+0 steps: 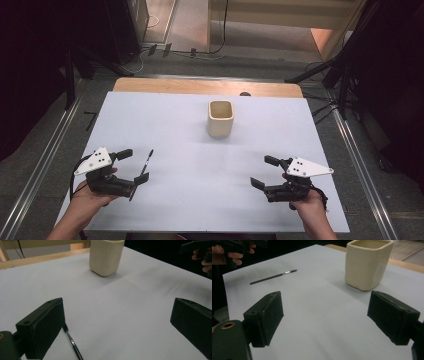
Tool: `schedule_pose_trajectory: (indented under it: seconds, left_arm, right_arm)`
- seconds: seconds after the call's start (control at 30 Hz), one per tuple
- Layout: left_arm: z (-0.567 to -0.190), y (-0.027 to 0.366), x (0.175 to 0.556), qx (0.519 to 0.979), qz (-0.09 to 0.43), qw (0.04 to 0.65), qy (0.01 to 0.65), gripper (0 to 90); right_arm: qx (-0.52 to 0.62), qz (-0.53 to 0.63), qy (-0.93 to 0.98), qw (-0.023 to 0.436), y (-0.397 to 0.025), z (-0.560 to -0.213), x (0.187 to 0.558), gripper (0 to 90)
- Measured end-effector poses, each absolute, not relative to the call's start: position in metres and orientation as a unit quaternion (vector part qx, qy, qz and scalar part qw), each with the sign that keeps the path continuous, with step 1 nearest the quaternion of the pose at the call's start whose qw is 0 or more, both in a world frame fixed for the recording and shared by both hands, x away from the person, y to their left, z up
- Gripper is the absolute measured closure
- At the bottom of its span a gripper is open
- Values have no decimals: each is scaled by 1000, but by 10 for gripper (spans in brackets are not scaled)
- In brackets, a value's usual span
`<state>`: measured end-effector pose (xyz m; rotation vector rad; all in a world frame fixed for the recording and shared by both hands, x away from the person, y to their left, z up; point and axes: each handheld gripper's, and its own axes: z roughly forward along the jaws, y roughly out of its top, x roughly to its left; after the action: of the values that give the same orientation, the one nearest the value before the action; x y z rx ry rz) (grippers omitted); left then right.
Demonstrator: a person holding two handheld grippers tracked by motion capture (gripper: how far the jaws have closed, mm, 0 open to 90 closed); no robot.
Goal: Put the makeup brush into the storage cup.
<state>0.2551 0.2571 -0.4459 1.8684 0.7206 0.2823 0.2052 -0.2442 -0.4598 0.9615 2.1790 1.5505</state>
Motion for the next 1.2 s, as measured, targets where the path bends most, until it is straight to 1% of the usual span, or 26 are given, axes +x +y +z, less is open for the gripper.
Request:
schedule_pose_trajectory:
  seconds: [0.23,0.67,0.8,1.07,1.2]
  left_arm:
    - [-446,256,255,786,126,515,319,0]
    - [-445,257,255,792,136,495,331,0]
    - [-445,257,257,796,135,478,347,0]
    - [-442,256,259,802,136,459,358,0]
    - [-442,255,261,809,134,434,373,0]
  right_arm:
    - [334,537,761,148,-243,-460,206,142]
    - [336,534,762,146,-243,-461,207,142]
    - [335,530,766,146,-242,-462,207,142]
    - [335,529,767,143,-241,-462,208,142]
    - [333,525,770,142,-240,-462,208,142]
